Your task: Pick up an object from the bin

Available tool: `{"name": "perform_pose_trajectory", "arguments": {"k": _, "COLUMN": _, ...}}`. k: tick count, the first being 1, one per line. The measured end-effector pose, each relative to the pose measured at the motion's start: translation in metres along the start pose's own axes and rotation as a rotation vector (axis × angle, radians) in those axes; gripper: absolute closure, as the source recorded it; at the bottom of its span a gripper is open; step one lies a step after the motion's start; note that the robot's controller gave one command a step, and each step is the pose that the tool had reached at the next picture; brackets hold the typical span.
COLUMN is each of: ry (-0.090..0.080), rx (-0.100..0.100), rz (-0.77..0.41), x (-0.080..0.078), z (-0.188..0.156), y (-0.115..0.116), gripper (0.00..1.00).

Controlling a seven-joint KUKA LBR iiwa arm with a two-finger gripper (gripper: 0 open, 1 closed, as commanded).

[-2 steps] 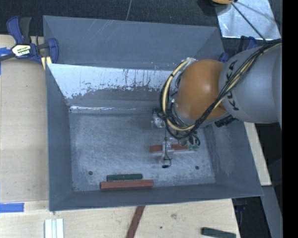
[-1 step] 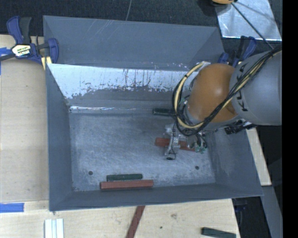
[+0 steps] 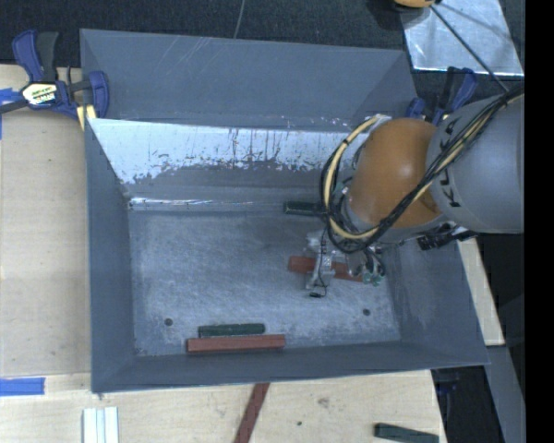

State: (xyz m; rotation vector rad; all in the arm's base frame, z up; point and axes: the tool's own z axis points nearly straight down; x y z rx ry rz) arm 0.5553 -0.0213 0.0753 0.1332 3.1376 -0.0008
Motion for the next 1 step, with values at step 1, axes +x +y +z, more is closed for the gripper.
{"name": "perform_pose_trajectory", "arguments": {"k": 1, "ry": -0.005, "rx": 0.001, "rz": -0.019, "x": 0.0149, "z": -0.1515, "y": -0.0757, "gripper": 1.00}}
